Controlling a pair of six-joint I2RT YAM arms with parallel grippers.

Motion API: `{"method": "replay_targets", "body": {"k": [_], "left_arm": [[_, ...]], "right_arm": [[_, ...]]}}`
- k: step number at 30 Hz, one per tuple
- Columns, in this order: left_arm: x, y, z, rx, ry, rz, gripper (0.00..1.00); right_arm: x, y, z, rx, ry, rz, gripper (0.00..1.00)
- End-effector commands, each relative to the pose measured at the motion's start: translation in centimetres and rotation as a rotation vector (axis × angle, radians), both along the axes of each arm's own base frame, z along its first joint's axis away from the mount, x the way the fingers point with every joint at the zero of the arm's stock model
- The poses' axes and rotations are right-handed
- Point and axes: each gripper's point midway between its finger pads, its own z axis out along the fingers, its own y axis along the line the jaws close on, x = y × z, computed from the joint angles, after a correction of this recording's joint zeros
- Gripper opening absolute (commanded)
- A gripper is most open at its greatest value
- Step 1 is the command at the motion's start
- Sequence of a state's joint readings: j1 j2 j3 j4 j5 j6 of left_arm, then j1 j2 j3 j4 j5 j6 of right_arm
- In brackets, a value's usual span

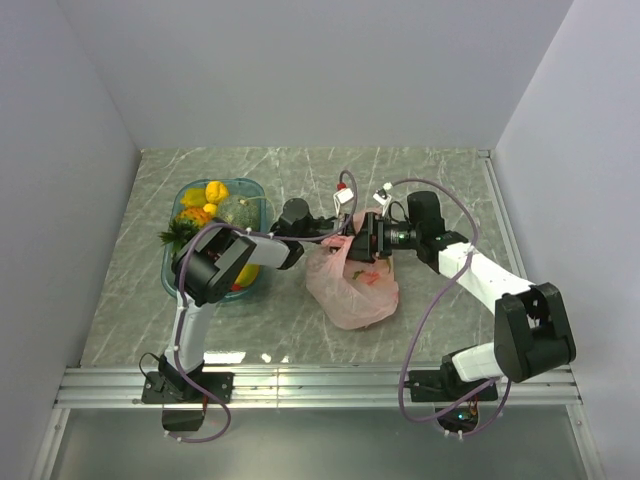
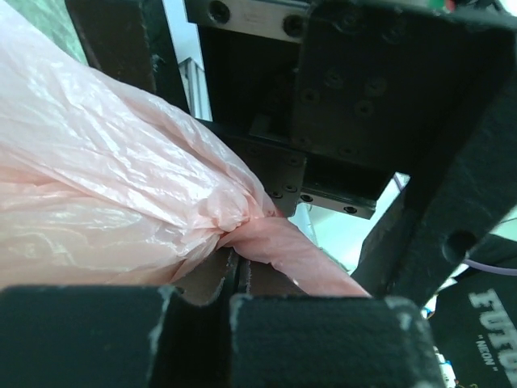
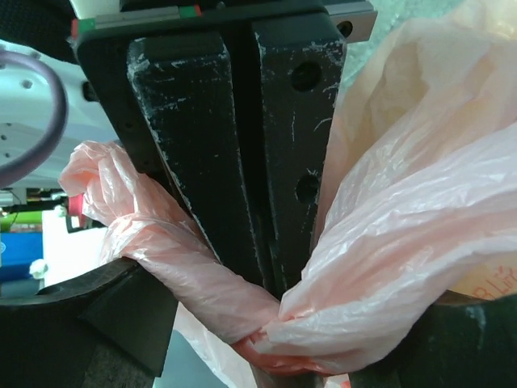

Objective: Place the fake fruits into the plastic bag and tie a complex knot

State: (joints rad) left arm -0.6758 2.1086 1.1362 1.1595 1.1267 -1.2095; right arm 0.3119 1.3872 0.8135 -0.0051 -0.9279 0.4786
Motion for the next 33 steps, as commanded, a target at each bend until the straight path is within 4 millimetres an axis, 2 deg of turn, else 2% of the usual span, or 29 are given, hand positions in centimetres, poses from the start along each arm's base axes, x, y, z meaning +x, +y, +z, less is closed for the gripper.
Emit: {"method": "replay_targets", "body": {"k": [1,2,3,5,8,12,14,17,21,23,27,33], "left_arm": [[-0.8,-1.6,0.9,-0.032,-0.079,-0.022,0.01],[-0.7,-1.5,0.9,-0.033,-0.067,-0.021,0.00],[-0.5,-1.3,0.8,-0.034,-0.063,-0.015,0.01],[-0.6,-1.2,0.9,-0.044,-0.057,-0.016,0.00],[-0.8,-1.0,1.0,-0.055,-0.058,-0.021,0.01],[-1.0,-1.0,1.2,-0.058,-0.073,-0.030,0.01],[-1.0,-0.8,1.2,-0.058,-0.080,-0.031,0.00],[-1.3,-0.7,1.3,-0.069,-0.089,-0.042,0.00],[-1.4,-0.6,1.5,-0.082,-0.098,-0.048,0.00],[-1.4,-0.6,1.4,-0.079,-0.091,-0.052,0.00],[-1.5,-0.6,1.3,-0.076,-0.096,-0.051,0.01],[-1.5,-0.6,1.4,-0.078,-0.102,-0.048,0.01]], "right_arm": [[0.5,-0.3,0.9,-0.053,-0.141,0.035,0.73],[-0.4,-0.8,0.5,-0.093,-0.105,0.055,0.74],[-0.6,-1.5,0.3,-0.135,-0.161,0.078,0.77],[-1.9,-2.7,-0.1,-0.176,-0.121,0.111,0.93],[-3.0,-4.1,0.2,-0.215,-0.124,0.145,0.93],[-3.5,-6.1,1.6,-0.234,-0.137,0.136,0.93],[-4.4,-6.7,2.5,-0.210,-0.120,0.139,0.89],[-4.4,-7.9,3.0,-0.212,-0.132,0.115,0.82],[-4.2,-7.5,2.9,-0.177,-0.103,0.104,0.66],[-3.6,-7.3,2.8,-0.157,-0.101,0.084,0.60],[-2.5,-7.0,2.8,-0.128,-0.067,0.030,0.56],[-1.2,-7.1,2.4,-0.122,-0.053,-0.013,0.42]]}}
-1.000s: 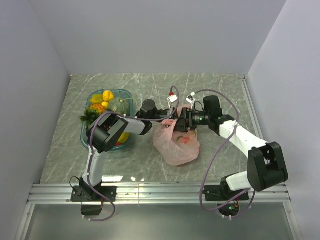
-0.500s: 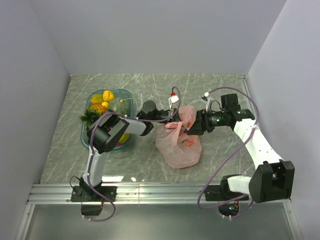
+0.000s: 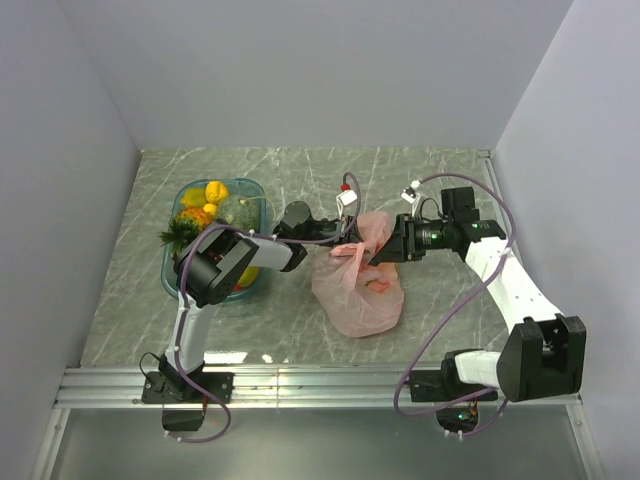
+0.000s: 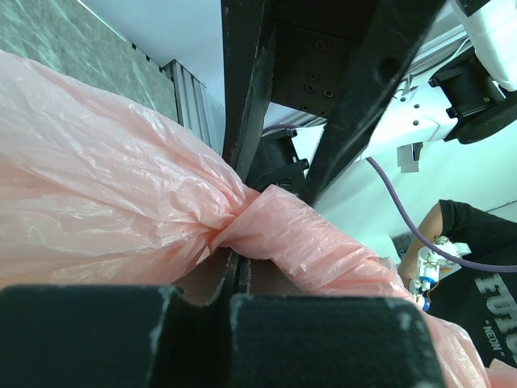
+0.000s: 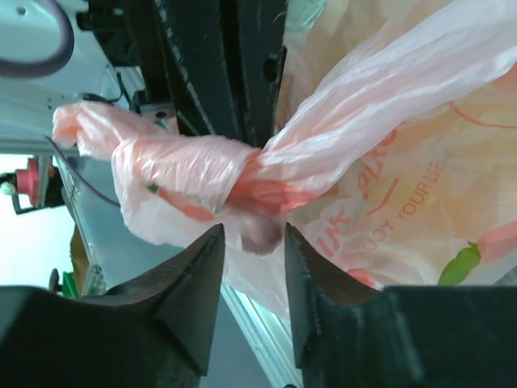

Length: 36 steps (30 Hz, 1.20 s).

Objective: Place the fake fruits into the plastic bag and tie a complex knot

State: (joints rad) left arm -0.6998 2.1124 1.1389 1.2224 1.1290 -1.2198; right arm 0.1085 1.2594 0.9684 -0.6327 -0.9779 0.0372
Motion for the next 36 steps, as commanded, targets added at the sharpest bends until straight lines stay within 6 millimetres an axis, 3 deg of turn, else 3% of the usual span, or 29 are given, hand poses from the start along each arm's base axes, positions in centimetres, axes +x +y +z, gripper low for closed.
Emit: {"method": "replay_targets", "body": {"k": [1,4,6,8,9,10,17,22,24,26,29,32,36], "left_arm": [[-0.5,-0.1,0.7,-0.041,-0.059,-0.023,0.00],[-0.5,0.0,0.7,-0.042,-0.062,-0.024,0.00],[-0.5,0.0,0.8,-0.043,-0.063,-0.024,0.01],[-0.5,0.0,0.8,-0.044,-0.066,-0.027,0.01],[-0.6,-0.1,0.7,-0.038,-0.061,-0.031,0.01],[-0.5,0.0,0.7,-0.037,-0.065,-0.031,0.01],[-0.3,0.4,-0.1,0.000,-0.070,-0.008,0.22],[-0.3,0.3,-0.4,0.010,-0.065,-0.006,0.25],[-0.2,0.3,-0.4,0.009,-0.061,-0.005,0.22],[-0.2,0.3,-0.4,0.005,-0.064,-0.007,0.11],[-0.2,0.3,-0.4,0.000,-0.067,-0.009,0.02],[-0.4,0.3,0.0,-0.015,-0.074,-0.016,0.01],[-0.8,0.5,0.5,-0.041,-0.082,-0.029,0.01]], "right_arm": [[1.2,0.1,0.2,0.023,-0.008,-0.026,0.41],[1.4,-0.1,-0.3,0.003,-0.009,-0.027,0.31],[1.4,-0.2,-0.4,-0.009,-0.019,-0.023,0.18],[1.4,-0.3,-0.4,-0.019,-0.024,-0.018,0.13],[1.4,-0.4,-0.5,-0.025,-0.025,-0.016,0.01],[1.3,-0.4,-0.4,-0.029,-0.022,-0.012,0.00],[1.0,-0.7,-0.1,-0.038,-0.050,0.006,0.00],[1.1,-0.6,0.0,-0.031,-0.052,0.011,0.00],[1.1,-0.6,0.1,-0.019,-0.042,0.011,0.00],[1.1,-0.7,0.0,-0.014,-0.035,0.011,0.00],[1.1,-0.5,0.1,0.004,-0.026,0.013,0.00],[1.2,-0.4,-0.1,0.009,-0.010,0.011,0.00],[1.4,-0.4,-0.6,0.006,0.011,0.008,0.28]]}}
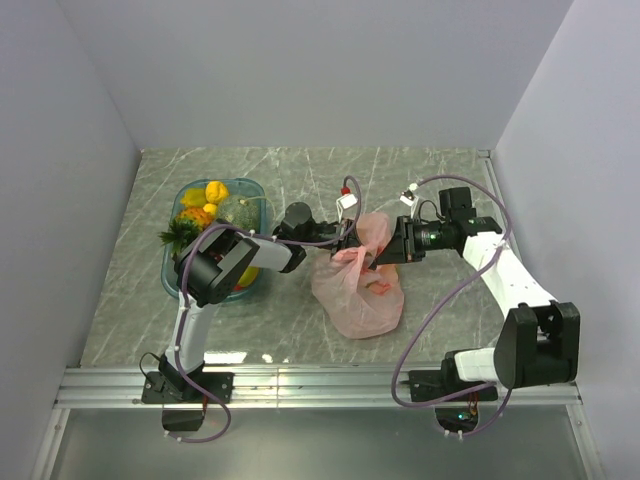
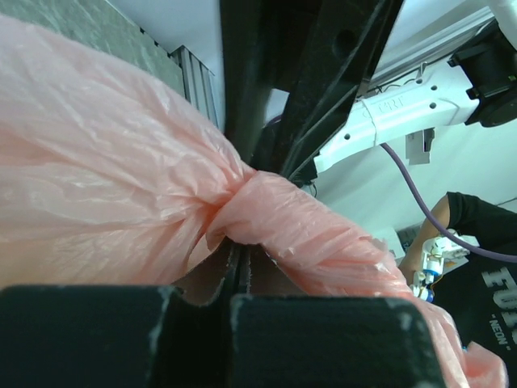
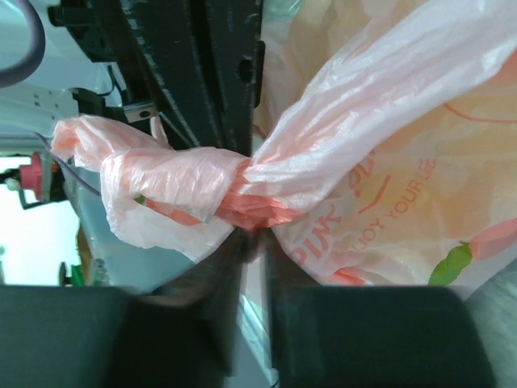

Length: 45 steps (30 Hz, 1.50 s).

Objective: Place the fake fruits into the plastic bag and tie a complex knot

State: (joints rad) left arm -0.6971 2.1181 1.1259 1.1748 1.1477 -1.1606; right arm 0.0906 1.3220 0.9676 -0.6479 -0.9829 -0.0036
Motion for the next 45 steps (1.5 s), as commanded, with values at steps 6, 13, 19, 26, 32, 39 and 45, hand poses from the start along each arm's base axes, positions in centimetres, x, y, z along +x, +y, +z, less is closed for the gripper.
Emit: {"method": "replay_targets", "body": {"k": [6,13,19,26,32,39,45], "left_arm": [[-0.7,0.4,2.4,-0.089,-0.084,-0.024,0.01],[-0.5,0.2,2.6,-0.098,-0.091,-0.016,0.01],[1.2,1.2,2.4,0.005,-0.091,0.045,0.27],[6.4,7.9,1.0,0.250,-0.261,0.219,0.45],[7.0,14.5,0.8,0.411,-0.455,0.206,0.46],[4.5,17.5,2.8,0.465,-0.749,0.090,0.76],[2.8,15.4,5.2,0.505,-0.990,0.072,0.80]], "right_arm": [[0.9,0.2,0.1,0.017,0.011,-0.009,0.41],[0.1,1.2,0.1,0.074,0.053,0.050,0.15],[0.1,0.5,0.4,0.041,-0.002,0.126,0.00],[0.9,-0.2,0.6,-0.031,-0.076,0.133,0.00],[1.0,-0.2,0.6,-0.069,-0.110,0.131,0.00],[0.6,1.0,0.7,-0.082,-0.152,0.149,0.00],[0.5,1.9,0.8,-0.077,-0.165,0.168,0.00]]}}
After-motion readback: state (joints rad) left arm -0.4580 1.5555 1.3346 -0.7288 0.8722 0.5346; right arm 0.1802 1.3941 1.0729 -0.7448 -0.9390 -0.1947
